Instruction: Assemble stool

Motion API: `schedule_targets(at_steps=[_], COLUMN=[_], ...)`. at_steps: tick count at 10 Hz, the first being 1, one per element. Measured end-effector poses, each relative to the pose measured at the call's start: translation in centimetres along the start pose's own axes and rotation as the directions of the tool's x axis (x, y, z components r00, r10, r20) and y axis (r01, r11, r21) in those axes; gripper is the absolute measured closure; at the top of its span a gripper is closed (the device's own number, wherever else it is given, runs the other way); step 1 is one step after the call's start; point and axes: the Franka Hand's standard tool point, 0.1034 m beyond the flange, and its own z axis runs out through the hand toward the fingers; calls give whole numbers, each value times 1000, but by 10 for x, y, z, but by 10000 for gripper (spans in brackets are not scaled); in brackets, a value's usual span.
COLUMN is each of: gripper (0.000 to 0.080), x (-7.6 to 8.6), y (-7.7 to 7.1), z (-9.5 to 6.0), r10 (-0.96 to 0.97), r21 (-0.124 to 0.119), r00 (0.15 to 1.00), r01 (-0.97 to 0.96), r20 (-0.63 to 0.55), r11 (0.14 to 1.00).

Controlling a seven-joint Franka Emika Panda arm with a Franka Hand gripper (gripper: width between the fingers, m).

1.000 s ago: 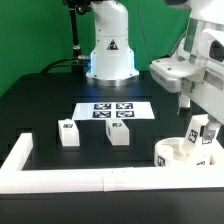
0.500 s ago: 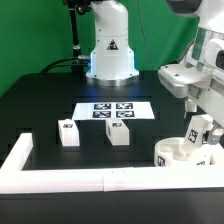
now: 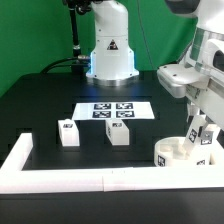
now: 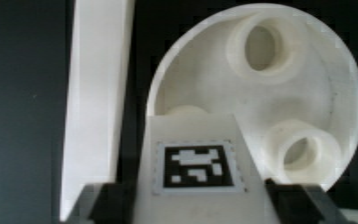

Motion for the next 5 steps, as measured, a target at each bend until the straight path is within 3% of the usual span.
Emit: schedule_targets(at_steps=[3,5], gripper=[464,464], x=[0,-5], y=[0,3], z=[0,3], r10=[190,431], r21=[0,-1], r00=[982,902], r01=[-190,-431], r20=[0,-17], r11=[982,902])
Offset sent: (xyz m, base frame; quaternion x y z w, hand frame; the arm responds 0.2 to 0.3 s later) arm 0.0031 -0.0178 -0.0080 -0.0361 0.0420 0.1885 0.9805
